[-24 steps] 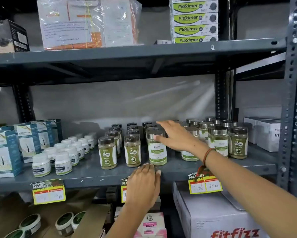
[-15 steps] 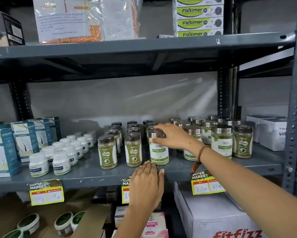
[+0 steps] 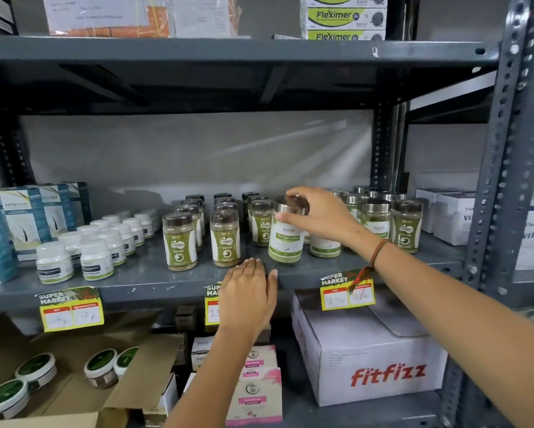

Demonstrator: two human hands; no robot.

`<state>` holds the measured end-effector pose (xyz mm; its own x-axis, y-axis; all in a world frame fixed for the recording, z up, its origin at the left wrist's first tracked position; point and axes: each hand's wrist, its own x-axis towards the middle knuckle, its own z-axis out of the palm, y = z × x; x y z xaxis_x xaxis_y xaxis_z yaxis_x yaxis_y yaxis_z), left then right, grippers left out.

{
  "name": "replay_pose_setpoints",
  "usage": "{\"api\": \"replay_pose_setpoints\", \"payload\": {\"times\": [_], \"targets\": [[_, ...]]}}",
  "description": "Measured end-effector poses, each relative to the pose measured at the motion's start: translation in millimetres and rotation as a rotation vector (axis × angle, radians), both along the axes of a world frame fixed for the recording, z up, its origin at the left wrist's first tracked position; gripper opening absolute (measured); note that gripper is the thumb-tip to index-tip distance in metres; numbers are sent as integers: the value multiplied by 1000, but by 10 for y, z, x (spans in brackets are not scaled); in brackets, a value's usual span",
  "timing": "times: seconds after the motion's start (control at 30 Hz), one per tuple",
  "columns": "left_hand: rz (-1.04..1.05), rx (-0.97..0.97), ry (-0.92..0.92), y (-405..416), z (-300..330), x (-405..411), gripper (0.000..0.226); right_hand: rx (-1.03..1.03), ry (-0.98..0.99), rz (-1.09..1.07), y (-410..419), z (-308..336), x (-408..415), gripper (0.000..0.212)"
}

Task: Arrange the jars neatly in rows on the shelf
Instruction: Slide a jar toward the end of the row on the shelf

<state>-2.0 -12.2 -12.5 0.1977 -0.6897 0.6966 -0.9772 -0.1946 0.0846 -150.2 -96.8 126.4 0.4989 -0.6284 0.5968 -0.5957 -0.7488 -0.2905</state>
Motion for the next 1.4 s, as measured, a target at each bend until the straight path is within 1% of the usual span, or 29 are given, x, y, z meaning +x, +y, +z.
{"api": "replay_pose_setpoints", "payload": {"times": [0.13,0.27,0.47,0.53,0.63,0.83,0.97,1.3,1.4], "targets": [[-12,0,-13,9,1,9,54,98,-91,24,164,122,-469,66],[2,2,-14,25,10,-9,52,135,-96,-80,163,229,-1009,72],[-1,9,-16,26,15,-12,51,108,94,-328,-46,352,-1661,58],[1,15,-22,29,14,-17,52,106,149,-422,-173,341,-1837,59],[3,14,-31,32,18,-11,52,82,207,-521,-368,295,-2026,68],[6,8,-38,26,10,-1,52,81,260,-663,-560,229,-2114,70],[-1,1,-40,7,-7,11,50,60,313,-701,-619,242,-2083,73],[2,5,-42,18,-10,-2,51,52,440,-751,-611,268,-2042,62],[-2,1,-36,14,-15,4,51,30,486,-780,-628,265,-2053,70]]}}
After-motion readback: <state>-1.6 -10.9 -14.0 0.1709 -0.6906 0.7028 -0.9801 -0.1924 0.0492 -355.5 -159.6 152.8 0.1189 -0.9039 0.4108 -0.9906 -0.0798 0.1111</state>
